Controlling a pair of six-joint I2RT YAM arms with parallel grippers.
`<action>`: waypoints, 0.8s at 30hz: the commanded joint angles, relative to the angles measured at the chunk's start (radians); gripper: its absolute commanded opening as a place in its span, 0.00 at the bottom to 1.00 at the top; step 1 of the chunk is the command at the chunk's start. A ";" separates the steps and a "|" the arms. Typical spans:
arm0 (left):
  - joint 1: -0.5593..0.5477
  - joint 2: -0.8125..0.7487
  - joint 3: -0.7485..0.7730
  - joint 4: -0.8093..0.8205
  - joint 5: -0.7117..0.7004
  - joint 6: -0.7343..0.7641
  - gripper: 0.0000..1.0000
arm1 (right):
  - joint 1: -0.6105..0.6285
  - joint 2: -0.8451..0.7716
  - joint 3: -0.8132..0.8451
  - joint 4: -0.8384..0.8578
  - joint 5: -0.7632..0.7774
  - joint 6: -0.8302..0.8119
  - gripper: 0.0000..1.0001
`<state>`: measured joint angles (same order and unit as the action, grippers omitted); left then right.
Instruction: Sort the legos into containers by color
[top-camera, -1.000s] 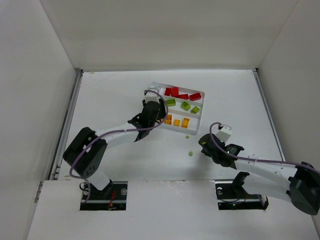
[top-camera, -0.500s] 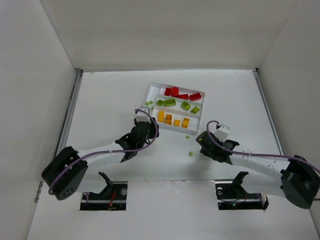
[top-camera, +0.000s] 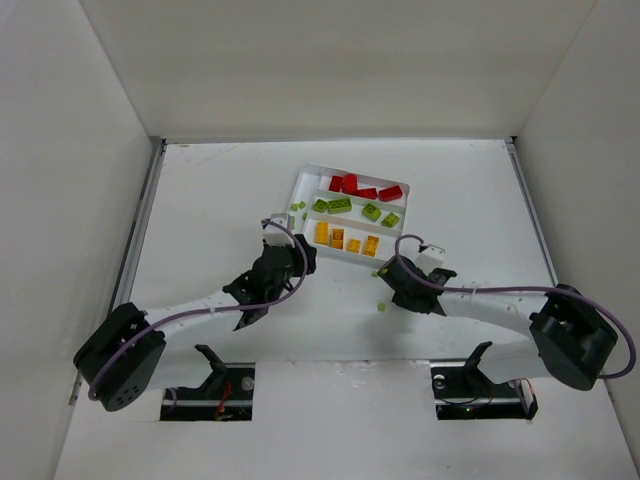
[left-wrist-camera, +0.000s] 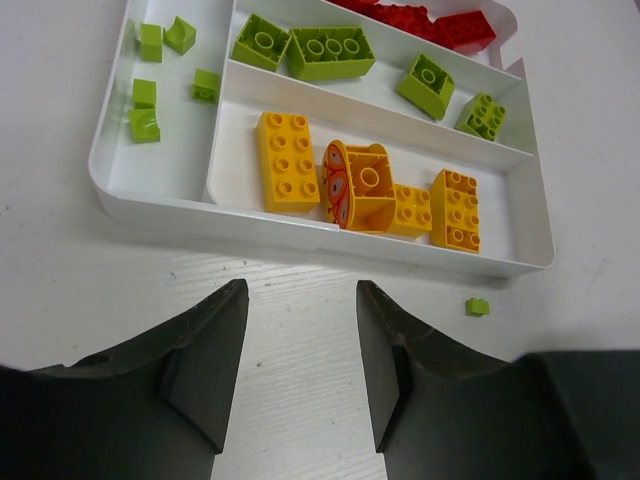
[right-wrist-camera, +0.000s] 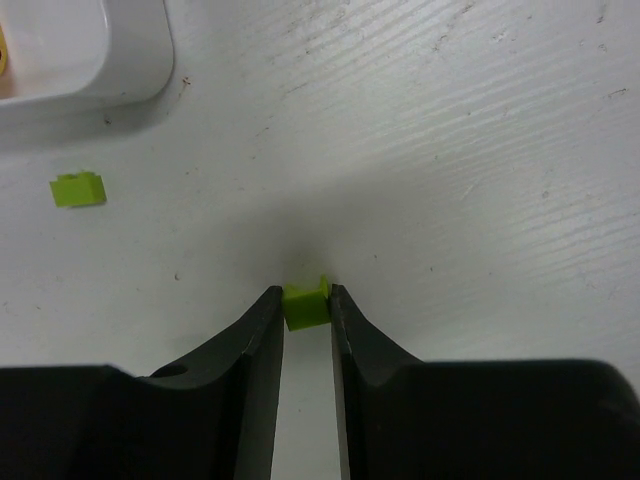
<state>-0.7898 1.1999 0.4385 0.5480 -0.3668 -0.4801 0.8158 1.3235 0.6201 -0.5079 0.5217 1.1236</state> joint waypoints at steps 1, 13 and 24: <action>-0.009 0.027 0.002 0.056 0.016 -0.006 0.45 | 0.021 0.008 0.029 0.019 0.047 0.019 0.25; 0.074 -0.074 -0.069 0.089 -0.027 -0.021 0.45 | 0.108 -0.024 0.191 0.072 0.080 -0.114 0.24; 0.387 -0.266 -0.205 0.030 -0.009 -0.179 0.46 | 0.108 0.452 0.709 0.405 -0.120 -0.369 0.24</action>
<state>-0.4416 0.9600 0.2523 0.5751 -0.3809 -0.5964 0.9245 1.6844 1.2060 -0.2325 0.4767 0.8402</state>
